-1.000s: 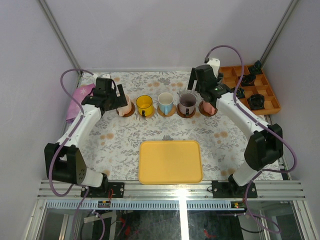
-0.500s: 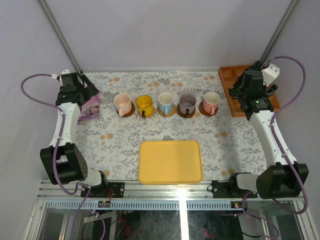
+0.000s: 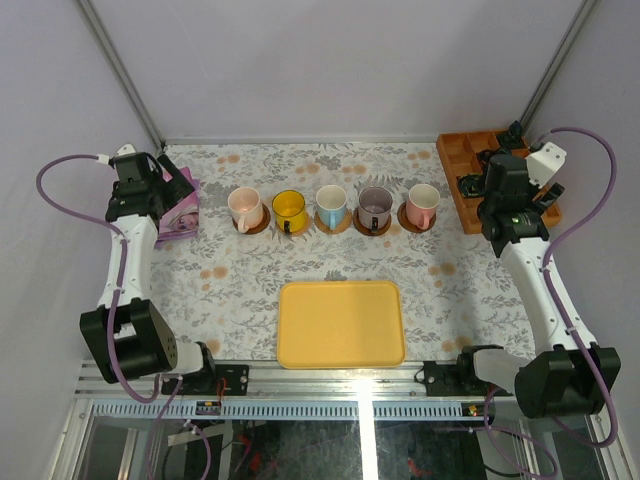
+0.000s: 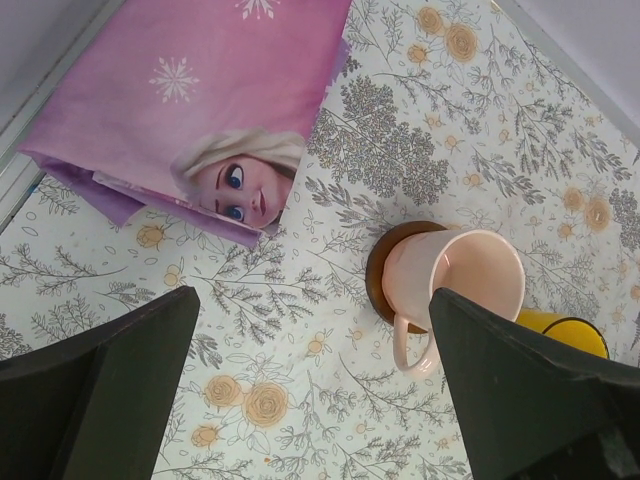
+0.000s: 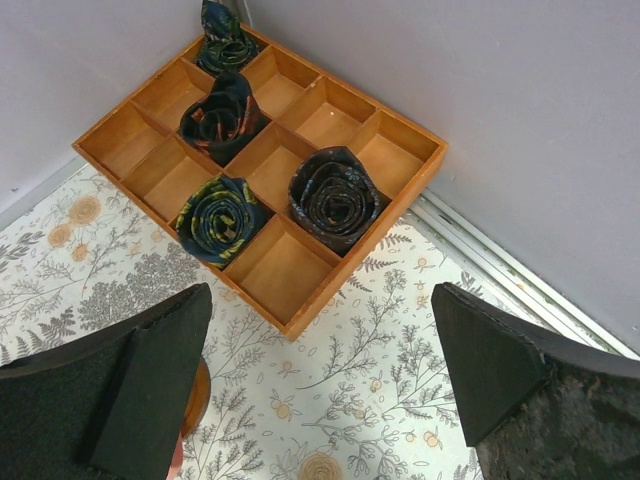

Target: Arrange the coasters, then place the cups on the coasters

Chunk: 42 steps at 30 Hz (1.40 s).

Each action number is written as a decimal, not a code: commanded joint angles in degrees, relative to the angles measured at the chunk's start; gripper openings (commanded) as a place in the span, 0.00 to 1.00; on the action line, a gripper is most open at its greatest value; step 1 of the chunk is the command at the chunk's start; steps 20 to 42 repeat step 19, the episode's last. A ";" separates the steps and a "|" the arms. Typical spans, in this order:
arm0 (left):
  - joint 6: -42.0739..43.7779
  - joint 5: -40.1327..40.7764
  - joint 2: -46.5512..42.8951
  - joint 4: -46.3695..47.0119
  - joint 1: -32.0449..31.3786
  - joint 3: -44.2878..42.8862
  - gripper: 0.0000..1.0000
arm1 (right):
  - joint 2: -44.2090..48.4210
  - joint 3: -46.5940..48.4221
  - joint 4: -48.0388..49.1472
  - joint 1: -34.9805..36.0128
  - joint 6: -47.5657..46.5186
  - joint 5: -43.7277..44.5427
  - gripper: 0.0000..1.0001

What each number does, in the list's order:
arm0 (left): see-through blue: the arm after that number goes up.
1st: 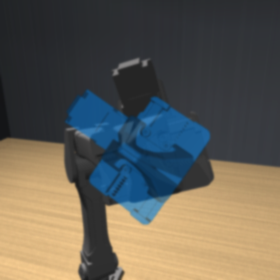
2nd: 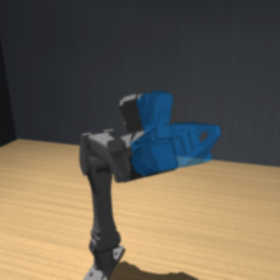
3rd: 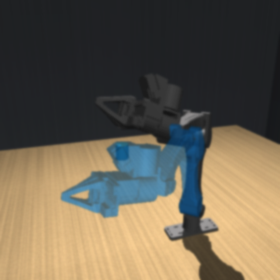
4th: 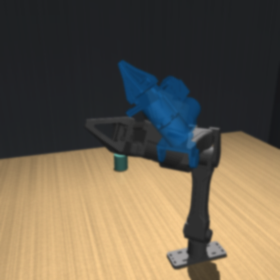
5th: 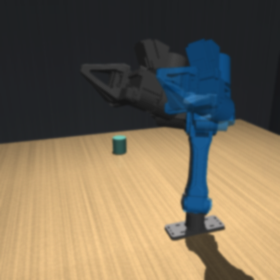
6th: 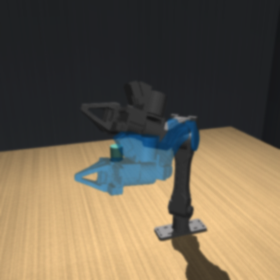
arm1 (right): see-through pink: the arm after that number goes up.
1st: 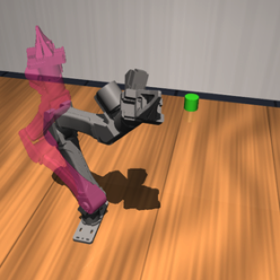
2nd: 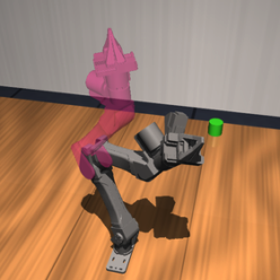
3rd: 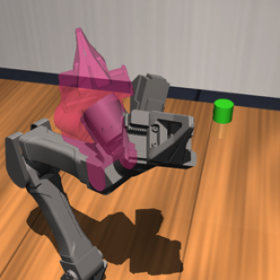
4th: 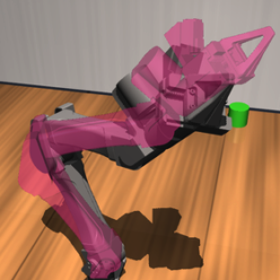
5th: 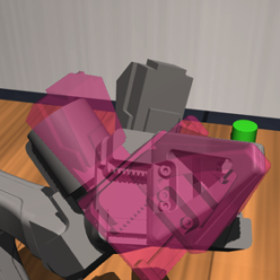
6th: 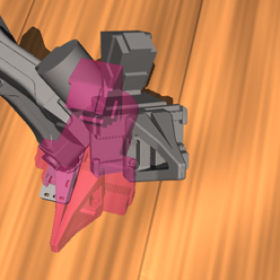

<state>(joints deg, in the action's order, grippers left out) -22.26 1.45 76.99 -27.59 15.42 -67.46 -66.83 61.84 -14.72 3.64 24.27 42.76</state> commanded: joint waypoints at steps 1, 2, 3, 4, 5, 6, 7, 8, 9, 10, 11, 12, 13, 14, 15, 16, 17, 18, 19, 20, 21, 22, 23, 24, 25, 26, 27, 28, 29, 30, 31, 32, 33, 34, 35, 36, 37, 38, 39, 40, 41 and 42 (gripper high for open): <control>1.03 0.63 -2.45 4.11 -0.02 1.68 1.00 | 2.18 -0.15 2.90 0.14 -1.65 4.28 0.99; 1.06 0.64 -2.66 4.15 0.04 1.77 1.00 | 2.10 -0.25 2.82 0.14 -1.76 4.60 0.99; 1.00 0.65 -2.93 4.13 -0.02 1.92 1.00 | 2.01 -0.33 2.66 0.14 -1.77 4.97 0.99; 1.07 0.66 -3.17 4.13 -0.07 2.02 1.00 | 1.93 -0.52 2.61 0.14 -1.80 5.11 0.99; 1.08 0.66 -3.52 4.13 0.01 2.20 1.00 | 1.82 -0.69 2.57 0.11 -1.71 5.13 0.99; 1.12 0.62 -3.81 4.20 -0.01 2.50 1.00 | 1.73 -0.71 2.48 0.13 -1.60 5.13 0.99; 1.18 0.64 -4.12 4.32 0.00 2.73 1.00 | 1.58 -0.80 2.27 0.14 -1.45 5.02 0.99; 1.05 0.76 -4.51 4.37 -0.01 3.04 1.00 | 1.47 -0.76 2.13 0.13 -1.35 4.92 0.99; 0.86 0.89 -4.94 4.45 0.00 3.31 1.00 | 1.40 -0.79 2.13 0.13 -1.26 4.90 0.99; 0.70 0.84 -5.18 4.79 -0.02 3.64 1.00 | 1.31 -0.81 2.15 0.09 -1.31 4.88 0.99; 0.59 0.74 -5.41 5.05 0.03 4.07 1.00 | 1.27 -0.78 2.15 0.14 -1.33 4.81 0.99; 0.53 0.54 -5.76 5.17 -0.05 4.30 1.00 | 1.26 -0.81 2.15 0.14 -1.44 4.79 0.99; 0.47 0.19 -5.97 5.52 -0.03 4.67 1.00 | 1.18 -0.84 2.11 0.14 -1.61 4.77 0.99; 0.42 0.03 -6.24 6.00 0.02 5.15 1.00 | 1.17 -0.84 2.08 0.13 -1.67 4.83 0.99; 0.12 0.17 -6.37 6.46 0.00 5.59 1.00 | 1.17 -0.92 2.07 0.14 -1.79 4.92 0.99; -0.10 0.11 -6.44 6.62 0.03 5.71 1.00 | 1.17 -1.01 2.10 0.14 -1.89 4.96 0.99; -0.18 0.05 -6.35 6.65 0.04 5.63 1.00 | 1.13 -1.01 2.14 0.06 -1.92 4.88 0.99; -0.42 -0.10 -6.31 6.66 0.03 5.59 1.00 | 1.05 -1.02 2.21 0.13 -2.01 4.87 0.99; -0.62 0.01 -6.28 6.77 0.00 5.60 1.00 | 0.96 -1.01 2.13 0.12 -2.13 4.87 0.99; -0.62 0.01 -6.28 6.77 0.00 5.60 1.00 | 0.96 -1.01 2.13 0.12 -2.13 4.87 0.99; -0.62 0.01 -6.28 6.77 0.00 5.60 1.00 | 0.96 -1.01 2.13 0.12 -2.13 4.87 0.99; -0.62 0.01 -6.28 6.77 0.00 5.60 1.00 | 0.96 -1.01 2.13 0.12 -2.13 4.87 0.99; -0.62 0.01 -6.28 6.77 0.00 5.60 1.00 | 0.96 -1.01 2.13 0.12 -2.13 4.87 0.99; -0.62 0.01 -6.28 6.77 0.00 5.60 1.00 | 0.96 -1.01 2.13 0.12 -2.13 4.87 0.99; -0.62 0.01 -6.28 6.77 0.00 5.60 1.00 | 0.96 -1.01 2.13 0.12 -2.13 4.87 0.99; -0.62 0.01 -6.28 6.77 0.00 5.60 1.00 | 0.96 -1.01 2.13 0.12 -2.13 4.87 0.99; -0.62 0.01 -6.28 6.77 0.00 5.60 1.00 | 0.96 -1.01 2.13 0.12 -2.13 4.87 0.99; -0.62 0.01 -6.28 6.77 0.00 5.60 1.00 | 0.96 -1.01 2.13 0.12 -2.13 4.87 0.99; -0.62 0.01 -6.28 6.77 0.00 5.60 1.00 | 0.96 -1.01 2.13 0.12 -2.13 4.87 0.99; -0.62 0.01 -6.28 6.77 0.00 5.60 1.00 | 0.96 -1.01 2.13 0.12 -2.13 4.87 0.99; -0.62 0.01 -6.28 6.77 0.00 5.60 1.00 | 0.96 -1.01 2.13 0.12 -2.13 4.87 0.99; -0.62 0.01 -6.28 6.77 0.00 5.60 1.00 | 0.96 -1.01 2.13 0.12 -2.13 4.87 0.99; -0.62 0.01 -6.28 6.77 0.00 5.60 1.00 | 0.96 -1.01 2.13 0.12 -2.13 4.87 0.99; -0.62 0.01 -6.28 6.77 0.00 5.60 1.00 | 0.96 -1.01 2.13 0.12 -2.13 4.87 0.99; -0.62 0.01 -6.28 6.77 0.00 5.60 1.00 | 0.96 -1.01 2.13 0.12 -2.13 4.87 0.99; -0.62 0.01 -6.28 6.77 0.00 5.60 1.00 | 0.96 -1.01 2.13 0.12 -2.13 4.87 0.99; -0.62 0.01 -6.28 6.77 0.00 5.60 1.00 | 0.96 -1.01 2.13 0.12 -2.13 4.87 0.99; -0.62 0.01 -6.28 6.77 0.00 5.60 1.00 | 0.96 -1.01 2.13 0.12 -2.13 4.87 0.99; -0.62 0.01 -6.28 6.77 0.00 5.60 1.00 | 0.96 -1.01 2.13 0.12 -2.13 4.87 0.99; -0.62 0.01 -6.28 6.77 0.00 5.60 1.00 | 0.96 -1.01 2.13 0.12 -2.13 4.87 0.99; -0.62 0.01 -6.28 6.77 0.00 5.60 1.00 | 0.96 -1.01 2.13 0.12 -2.13 4.87 0.99; -0.62 0.01 -6.28 6.77 0.00 5.60 1.00 | 0.96 -1.01 2.13 0.12 -2.13 4.87 0.99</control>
